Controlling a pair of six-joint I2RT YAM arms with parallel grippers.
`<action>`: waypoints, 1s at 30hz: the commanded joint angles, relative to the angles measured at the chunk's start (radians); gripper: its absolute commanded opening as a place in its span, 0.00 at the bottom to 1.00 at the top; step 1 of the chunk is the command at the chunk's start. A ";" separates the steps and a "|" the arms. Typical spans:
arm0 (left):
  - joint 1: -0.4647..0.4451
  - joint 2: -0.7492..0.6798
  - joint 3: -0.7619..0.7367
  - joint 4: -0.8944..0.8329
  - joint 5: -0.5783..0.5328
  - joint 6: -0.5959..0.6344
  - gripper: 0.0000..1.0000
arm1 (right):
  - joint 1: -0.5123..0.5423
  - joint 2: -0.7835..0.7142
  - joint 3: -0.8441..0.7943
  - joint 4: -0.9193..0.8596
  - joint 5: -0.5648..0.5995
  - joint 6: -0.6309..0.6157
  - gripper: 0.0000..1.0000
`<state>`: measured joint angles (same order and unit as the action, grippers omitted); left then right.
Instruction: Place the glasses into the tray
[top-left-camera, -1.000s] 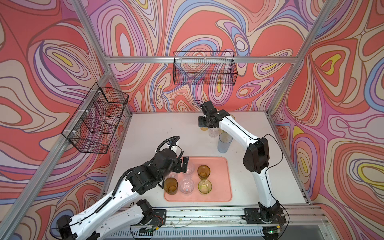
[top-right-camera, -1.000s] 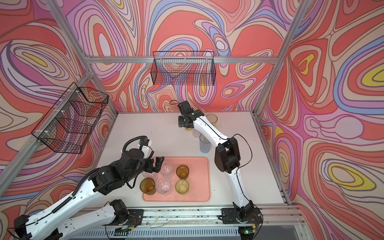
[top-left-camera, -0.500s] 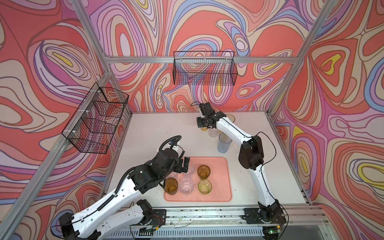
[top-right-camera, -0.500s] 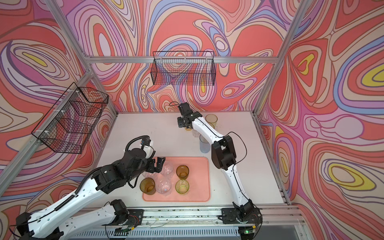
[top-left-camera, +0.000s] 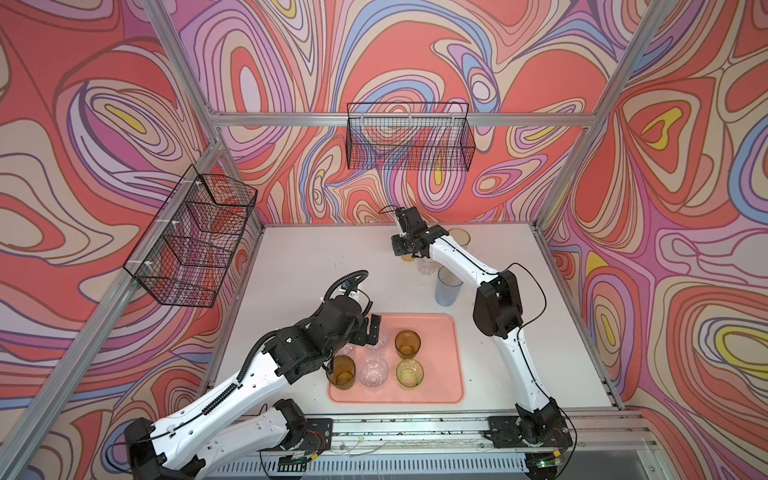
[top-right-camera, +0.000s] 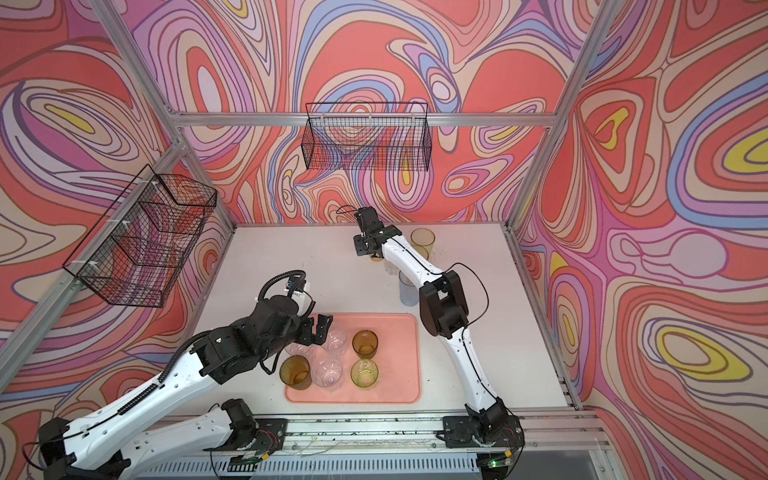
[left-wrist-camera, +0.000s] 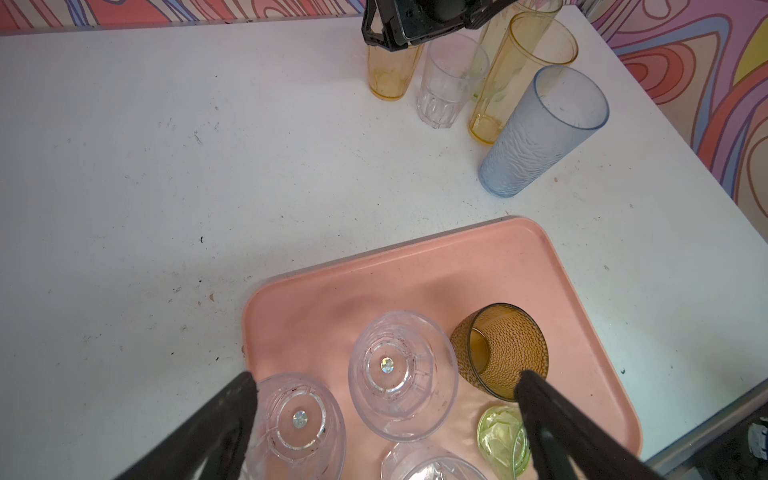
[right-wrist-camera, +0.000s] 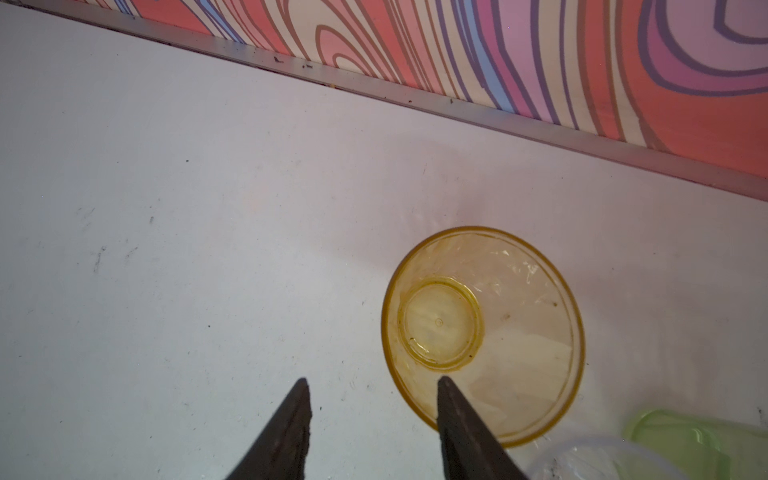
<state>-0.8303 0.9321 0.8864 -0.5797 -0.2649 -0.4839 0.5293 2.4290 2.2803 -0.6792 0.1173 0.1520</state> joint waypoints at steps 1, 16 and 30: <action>0.006 0.005 0.003 -0.006 -0.019 -0.019 1.00 | -0.005 0.044 0.033 0.021 0.034 -0.036 0.50; 0.005 0.034 0.011 -0.011 -0.029 -0.031 1.00 | -0.011 0.124 0.096 0.011 0.028 -0.068 0.48; 0.005 0.002 -0.013 -0.017 -0.043 -0.034 1.00 | -0.011 0.128 0.101 0.009 0.032 -0.066 0.29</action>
<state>-0.8303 0.9535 0.8864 -0.5800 -0.2825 -0.5034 0.5232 2.5343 2.3573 -0.6651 0.1493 0.0875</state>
